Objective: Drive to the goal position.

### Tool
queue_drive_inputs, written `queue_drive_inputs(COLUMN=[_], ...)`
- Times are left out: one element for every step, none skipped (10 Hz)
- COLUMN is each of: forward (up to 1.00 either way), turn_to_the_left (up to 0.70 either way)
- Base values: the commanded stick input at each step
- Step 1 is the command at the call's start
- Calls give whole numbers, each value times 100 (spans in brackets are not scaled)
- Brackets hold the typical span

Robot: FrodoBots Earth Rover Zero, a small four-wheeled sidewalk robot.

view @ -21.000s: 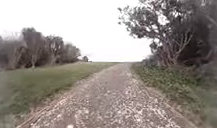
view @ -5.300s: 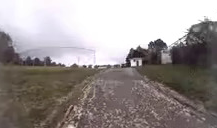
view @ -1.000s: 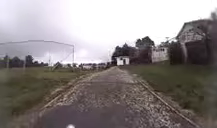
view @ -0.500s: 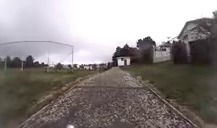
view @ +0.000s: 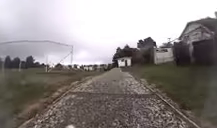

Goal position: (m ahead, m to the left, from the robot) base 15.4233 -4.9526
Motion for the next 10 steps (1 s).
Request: queue_drive_inputs(forward=[85,85,85,85,85,85,85,85,85,85], turn_to_the_left=[0,0,0,0,0,0,0,0,0,0])
